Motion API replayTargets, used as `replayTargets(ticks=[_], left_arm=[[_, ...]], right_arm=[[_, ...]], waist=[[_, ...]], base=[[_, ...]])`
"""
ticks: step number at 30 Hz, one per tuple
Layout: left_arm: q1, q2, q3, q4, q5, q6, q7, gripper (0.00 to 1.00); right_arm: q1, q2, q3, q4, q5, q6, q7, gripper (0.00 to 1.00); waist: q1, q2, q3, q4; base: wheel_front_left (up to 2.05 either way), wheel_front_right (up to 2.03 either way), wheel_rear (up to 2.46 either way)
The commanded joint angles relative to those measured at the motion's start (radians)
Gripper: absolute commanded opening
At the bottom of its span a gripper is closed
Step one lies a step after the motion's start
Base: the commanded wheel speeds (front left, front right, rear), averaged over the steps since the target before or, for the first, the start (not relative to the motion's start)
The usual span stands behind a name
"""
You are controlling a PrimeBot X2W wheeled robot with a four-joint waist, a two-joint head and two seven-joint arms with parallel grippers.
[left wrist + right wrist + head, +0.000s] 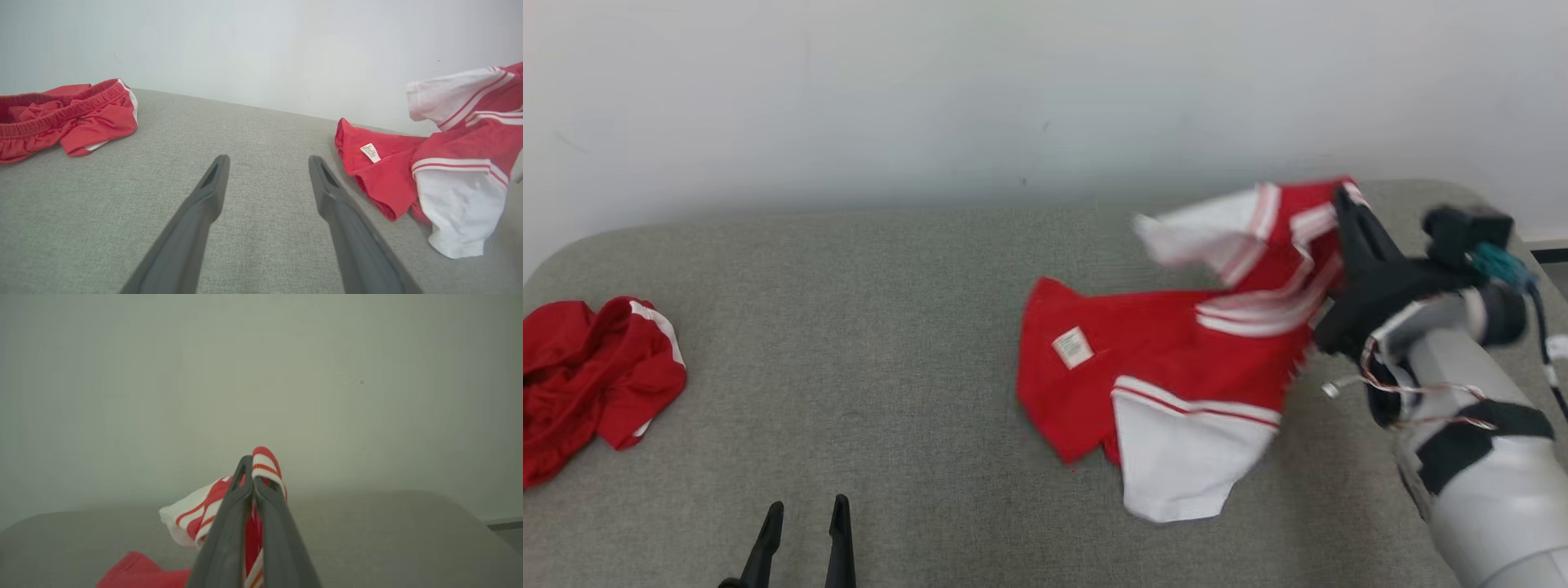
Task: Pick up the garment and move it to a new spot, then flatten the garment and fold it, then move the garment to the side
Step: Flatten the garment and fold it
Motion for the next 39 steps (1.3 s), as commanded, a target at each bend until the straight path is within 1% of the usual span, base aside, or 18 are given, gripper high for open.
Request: replayTargets(ticks=[1, 4, 7, 8, 9, 13, 17, 20, 22, 24, 25, 30, 34, 37, 39], left_arm=[[-0.001, 0.000, 0.001, -0.002, 0.000, -0.001, -0.001, 1.00], [-0.007, 0.000, 0.002, -0.002, -0.001, -0.006, -0.001, 1.00], [-0.012, 0.002, 0.005, 0.003, -0.002, -0.007, -0.001, 1.00], [-0.014, 0.002, 0.005, 0.004, -0.002, -0.009, -0.001, 1.00], [-0.017, 0.003, 0.005, 0.009, -0.002, -0.013, -0.001, 1.00], [-0.021, 0.005, 0.007, 0.018, -0.002, -0.016, -0.001, 1.00], [-0.013, 0.005, 0.009, 0.027, -0.003, -0.017, -0.001, 1.00], [-0.005, 0.006, 0.011, 0.030, -0.003, -0.018, -0.001, 1.00], [0.001, 0.006, 0.015, 0.030, -0.004, -0.017, -0.001, 1.00], [0.007, 0.006, 0.020, 0.029, -0.004, -0.015, -0.001, 1.00], [0.011, 0.006, 0.024, 0.028, -0.005, -0.014, -0.001, 1.00], [0.023, 0.002, 0.035, 0.028, -0.006, -0.011, -0.001, 1.00], [0.026, -0.003, 0.037, 0.034, -0.002, -0.012, -0.001, 1.00], [0.028, -0.006, 0.039, 0.038, -0.001, -0.014, -0.001, 1.00], [0.031, -0.007, 0.041, 0.042, 0.001, -0.015, -0.001, 1.00]], right_arm=[[0.014, -0.011, -0.025, 0.018, -0.014, -0.002, -0.002, 0.00], [0.057, -0.031, -0.123, 0.085, -0.059, -0.002, -0.002, 0.00], [0.087, -0.036, -0.218, 0.126, -0.105, -0.002, -0.002, 0.00], [0.095, -0.034, -0.246, 0.139, -0.121, -0.002, -0.002, 0.08], [0.109, -0.032, -0.297, 0.158, -0.159, -0.002, -0.002, 1.00], [0.138, -0.021, -0.378, 0.219, -0.227, -0.002, -0.001, 1.00], [0.158, -0.015, -0.422, 0.274, -0.289, -0.002, 0.001, 1.00], [0.174, -0.012, -0.436, 0.277, -0.314, -0.002, 0.000, 1.00], [0.190, -0.002, -0.440, 0.249, -0.339, -0.002, -0.001, 1.00], [0.217, 0.010, -0.432, 0.174, -0.367, -0.002, -0.001, 1.00], [0.238, 0.016, -0.427, 0.116, -0.386, -0.002, -0.001, 1.00], [0.410, 0.064, -0.378, -0.217, -0.448, -0.002, -0.001, 1.00], [0.564, 0.074, -0.322, -0.447, -0.475, -0.002, -0.001, 1.00], [0.661, 0.076, -0.287, -0.555, -0.482, -0.002, -0.001, 1.00], [0.712, 0.074, -0.267, -0.593, -0.482, -0.002, 0.002, 1.00]], waist=[[0.0000, -0.0001, 0.006, 0.000], [0.0000, -0.0001, 0.015, 0.001], [0.0000, -0.0001, 0.022, 0.001], [0.0000, -0.0001, 0.023, 0.002], [0.0000, -0.0001, 0.024, 0.003], [0.0000, -0.0001, 0.018, 0.006], [0.0000, -0.0001, 0.000, 0.006], [0.0000, -0.0001, -0.008, 0.004], [0.0000, -0.0001, -0.014, 0.000], [0.0000, -0.0001, -0.019, -0.006], [0.0000, -0.0001, -0.021, -0.009], [0.0000, -0.0001, -0.033, -0.021], [0.0000, -0.0001, -0.042, -0.025], [0.0000, -0.0001, -0.048, -0.030], [0.0000, -0.0001, -0.050, -0.035]], base=[[0.00, 0.00, 0.00], [0.00, 0.00, 0.00], [0.00, 0.00, 0.00], [0.00, 0.00, 0.00], [0.00, 0.00, 0.00], [0.00, 0.00, 0.00], [0.00, 0.00, 0.00], [0.00, 0.00, 0.00], [0.00, 0.00, 0.00], [0.00, 0.00, 0.00], [0.00, 0.00, 0.00], [0.00, 0.00, 0.00], [0.00, 0.00, 0.00], [0.00, 0.00, 0.00], [0.00, 0.00, 0.00]])
